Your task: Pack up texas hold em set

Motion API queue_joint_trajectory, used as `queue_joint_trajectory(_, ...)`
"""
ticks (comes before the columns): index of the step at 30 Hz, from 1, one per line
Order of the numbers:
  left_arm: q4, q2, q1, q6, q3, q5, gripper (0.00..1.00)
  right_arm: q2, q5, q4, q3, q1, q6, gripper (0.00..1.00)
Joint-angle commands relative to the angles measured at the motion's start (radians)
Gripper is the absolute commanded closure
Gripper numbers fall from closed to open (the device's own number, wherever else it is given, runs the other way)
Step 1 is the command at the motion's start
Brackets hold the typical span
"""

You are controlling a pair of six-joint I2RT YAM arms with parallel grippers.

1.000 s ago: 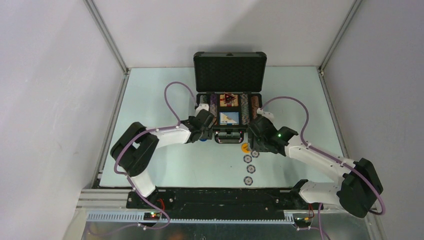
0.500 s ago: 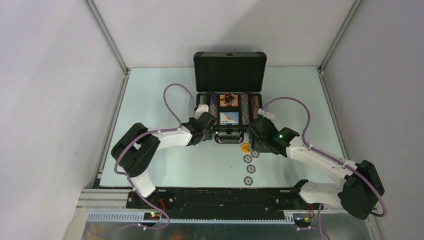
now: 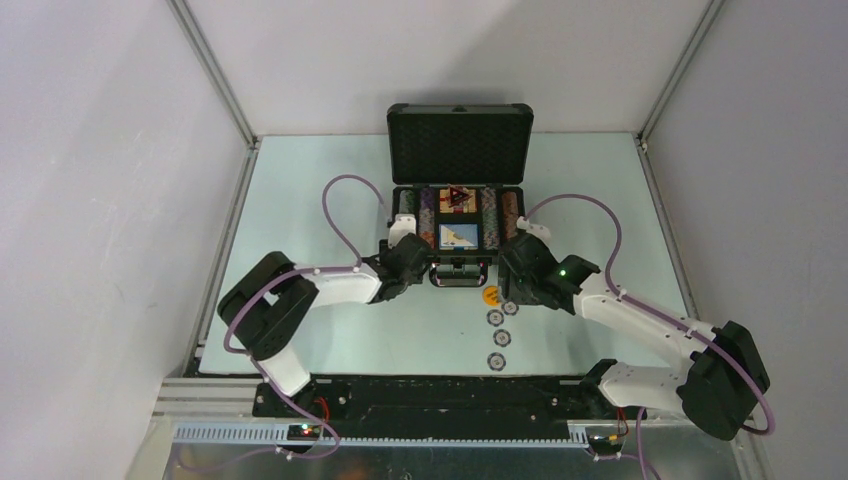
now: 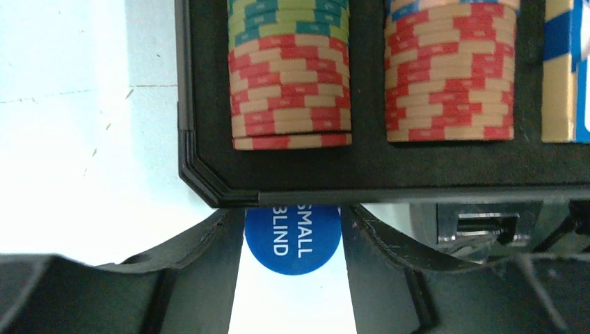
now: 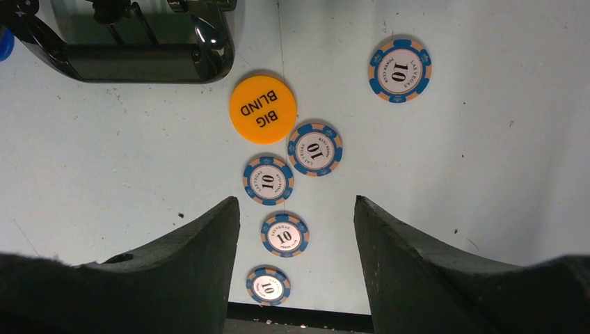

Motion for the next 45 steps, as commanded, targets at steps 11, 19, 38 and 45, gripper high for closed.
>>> queue_joint_trajectory(11,-0.168,-0.061,-0.054,-0.038,-0.184,0.227,0.43,-0.019,0.009,0.01,0.001,-0.003,0.008,0.35)
queue_joint_trajectory(19,-0.251,-0.144,-0.063,-0.03,-0.209,0.199,0.42,-0.022,0.013,0.007,0.001,-0.002,0.012,0.35)
queue_joint_trajectory(38,-0.287,-0.057,-0.054,-0.004,0.021,0.097,0.09,-0.041,0.025,-0.019,0.001,0.012,0.022,0.34)
queue_joint_trajectory(45,-0.254,0.046,0.007,0.014,0.079,0.109,0.09,-0.053,0.023,-0.022,-0.007,0.012,0.025,0.34)
